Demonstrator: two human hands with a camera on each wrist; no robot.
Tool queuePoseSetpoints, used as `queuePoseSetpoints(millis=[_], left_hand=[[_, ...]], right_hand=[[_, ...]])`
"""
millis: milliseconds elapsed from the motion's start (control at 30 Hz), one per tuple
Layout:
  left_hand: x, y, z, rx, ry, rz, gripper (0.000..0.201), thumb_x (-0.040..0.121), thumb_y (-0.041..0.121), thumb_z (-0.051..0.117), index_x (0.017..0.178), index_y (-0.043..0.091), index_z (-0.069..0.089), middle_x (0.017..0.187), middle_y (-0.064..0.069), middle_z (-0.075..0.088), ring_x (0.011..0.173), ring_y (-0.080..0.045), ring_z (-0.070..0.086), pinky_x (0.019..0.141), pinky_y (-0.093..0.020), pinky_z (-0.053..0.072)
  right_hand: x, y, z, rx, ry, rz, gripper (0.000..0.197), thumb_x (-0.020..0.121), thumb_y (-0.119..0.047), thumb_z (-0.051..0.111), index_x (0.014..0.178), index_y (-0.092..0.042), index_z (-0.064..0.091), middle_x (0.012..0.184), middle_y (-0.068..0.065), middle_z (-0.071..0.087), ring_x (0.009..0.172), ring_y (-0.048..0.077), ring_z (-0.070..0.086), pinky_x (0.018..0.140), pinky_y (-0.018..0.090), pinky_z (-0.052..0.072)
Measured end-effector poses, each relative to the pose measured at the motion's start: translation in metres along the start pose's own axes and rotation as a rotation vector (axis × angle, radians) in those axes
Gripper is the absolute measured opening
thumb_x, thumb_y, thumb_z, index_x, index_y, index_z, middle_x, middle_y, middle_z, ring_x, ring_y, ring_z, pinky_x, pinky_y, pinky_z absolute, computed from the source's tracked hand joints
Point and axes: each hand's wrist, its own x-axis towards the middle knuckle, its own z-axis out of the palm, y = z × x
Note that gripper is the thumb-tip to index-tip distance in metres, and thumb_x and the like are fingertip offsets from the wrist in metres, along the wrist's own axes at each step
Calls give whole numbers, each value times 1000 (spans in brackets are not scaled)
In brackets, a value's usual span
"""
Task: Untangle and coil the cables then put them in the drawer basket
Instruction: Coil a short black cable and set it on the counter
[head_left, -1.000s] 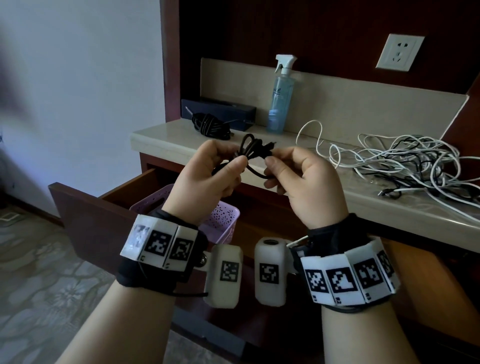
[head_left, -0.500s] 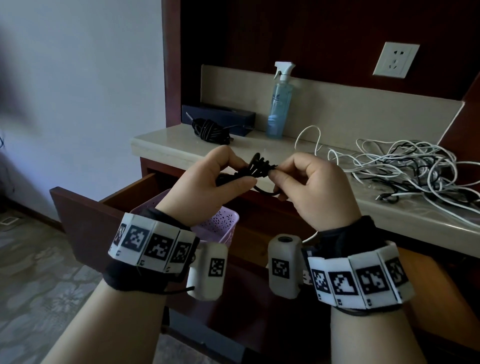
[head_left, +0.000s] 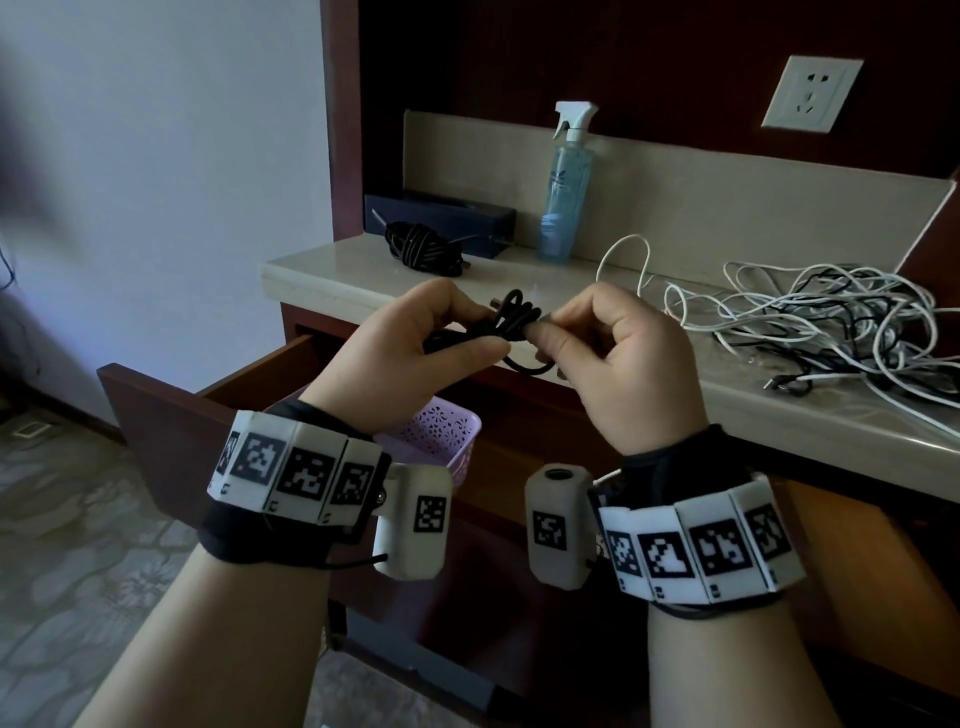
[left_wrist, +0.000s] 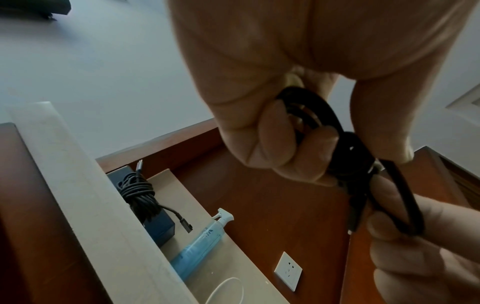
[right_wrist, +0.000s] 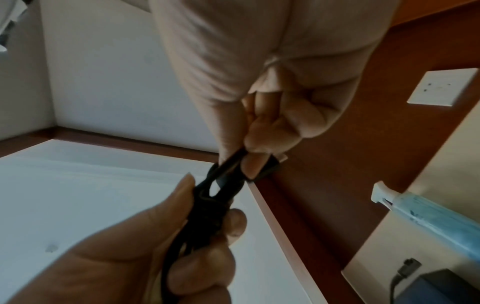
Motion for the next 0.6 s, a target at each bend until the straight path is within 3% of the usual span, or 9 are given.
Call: queuePoseSetpoints(millis=[100,167,233,300,400,500,600], left_hand=[[1,3,-1,102,15,9,25,68,51,77,80,39,59,75,20,66,68,2,59,68,-19,47],[2,8,0,184,26,24,27,63,59,74,78,43,58,81,11,68,72,-10,62,74,-29,51],[3,11,1,246,29,48,31,62,58,73,79,38,57,80,1,65,73,-19,62,74,-33,50],[6,13,2,311,21,62,26,67,46,77,78,36,55,71,1,61,65,-12,57,68,-31,47],[8,13,3,384,-5,87,28,73,27,76,77,38,51,75,15,56,63,1,51,67,-25,44],[9,16,3,395,9,85,31,73,24,77,76,39,50,79,15,57,65,0,51,68,-24,44],[12,20,3,441,16,91,26,72,25,77,77,33,52,75,18,55,63,6,52,62,-13,41]], right_hand=[[1,3,1,115,39,118,24,78,-16,73,69,-22,52,66,1,67,55,10,63,56,23,50],[1,3,-2,153,23,165,24,77,-12,72,70,-21,51,66,1,66,52,8,62,54,19,47],[1,2,-4,183,8,201,21,78,-11,71,79,-22,53,67,-1,65,53,8,61,58,21,49],[1,2,-6,162,-22,204,26,80,-12,69,97,-26,55,72,-2,66,59,9,63,66,25,52],[0,2,-9,40,-92,145,43,84,-9,64,119,-34,55,84,-3,67,75,13,66,79,35,54],[-1,-5,-17,34,-137,124,38,82,-14,53,108,-41,61,88,-7,67,79,17,66,80,43,53],[-2,-11,-17,54,-130,128,28,81,-29,53,104,-40,64,87,-11,67,80,13,66,79,41,54]])
